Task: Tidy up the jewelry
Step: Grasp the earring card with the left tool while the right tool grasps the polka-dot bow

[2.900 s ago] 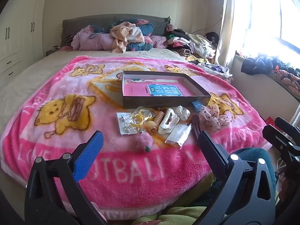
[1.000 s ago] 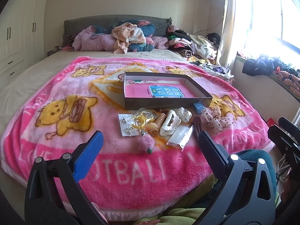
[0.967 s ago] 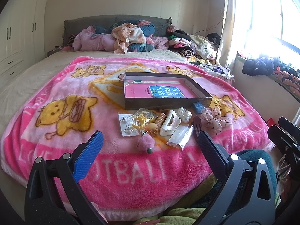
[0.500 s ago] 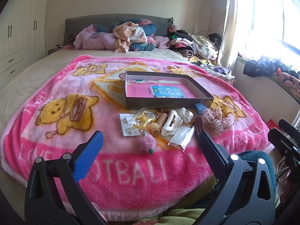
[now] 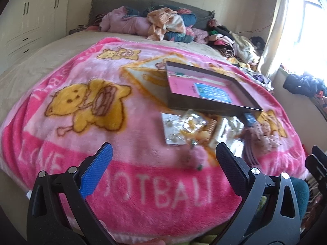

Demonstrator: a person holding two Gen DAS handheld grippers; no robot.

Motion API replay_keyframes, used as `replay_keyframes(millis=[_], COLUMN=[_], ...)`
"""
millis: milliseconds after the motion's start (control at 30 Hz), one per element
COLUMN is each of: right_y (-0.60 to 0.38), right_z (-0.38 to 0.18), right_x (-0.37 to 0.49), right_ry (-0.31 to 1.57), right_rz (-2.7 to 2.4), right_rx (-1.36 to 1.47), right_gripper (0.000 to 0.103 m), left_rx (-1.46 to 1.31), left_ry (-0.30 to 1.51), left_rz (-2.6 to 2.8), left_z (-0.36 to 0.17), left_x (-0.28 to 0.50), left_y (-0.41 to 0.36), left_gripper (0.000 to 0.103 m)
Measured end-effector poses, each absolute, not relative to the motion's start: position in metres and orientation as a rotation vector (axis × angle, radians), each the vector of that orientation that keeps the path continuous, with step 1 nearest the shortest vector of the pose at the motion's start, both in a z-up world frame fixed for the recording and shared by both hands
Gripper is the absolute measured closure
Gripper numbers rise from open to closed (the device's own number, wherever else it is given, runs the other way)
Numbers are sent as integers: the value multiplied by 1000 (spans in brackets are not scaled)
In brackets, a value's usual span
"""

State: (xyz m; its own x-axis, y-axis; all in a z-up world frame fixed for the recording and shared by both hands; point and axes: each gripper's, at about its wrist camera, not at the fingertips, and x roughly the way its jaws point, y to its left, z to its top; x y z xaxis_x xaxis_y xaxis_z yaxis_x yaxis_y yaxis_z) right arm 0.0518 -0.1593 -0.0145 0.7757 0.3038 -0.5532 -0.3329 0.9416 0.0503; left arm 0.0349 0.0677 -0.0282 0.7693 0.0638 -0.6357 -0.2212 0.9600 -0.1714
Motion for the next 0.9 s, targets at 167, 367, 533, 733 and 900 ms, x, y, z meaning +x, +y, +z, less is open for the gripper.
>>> replay_keyframes(millis=[167, 367, 533, 733, 900], right_y=[-158, -168, -180, -194, -199], right_z=[-19, -24, -21, -24, -41], right_x=[79, 120, 143, 171, 199], right_ry=[626, 712, 713, 752, 858], right_rz=[355, 351, 293, 287, 326], right_rx=[-51, -8, -39, -74, -94], right_gripper=[6, 6, 6, 6, 6], left_rx=[-205, -211, -209, -211, -207], left_ry=[681, 741, 803, 847, 855], left_rz=[198, 179, 185, 129, 87], left_z=[-35, -52, -69, -82, -83], left_x=[53, 79, 100, 116, 125], left_y=[77, 88, 95, 92, 85], left_gripper=[10, 10, 11, 26, 45])
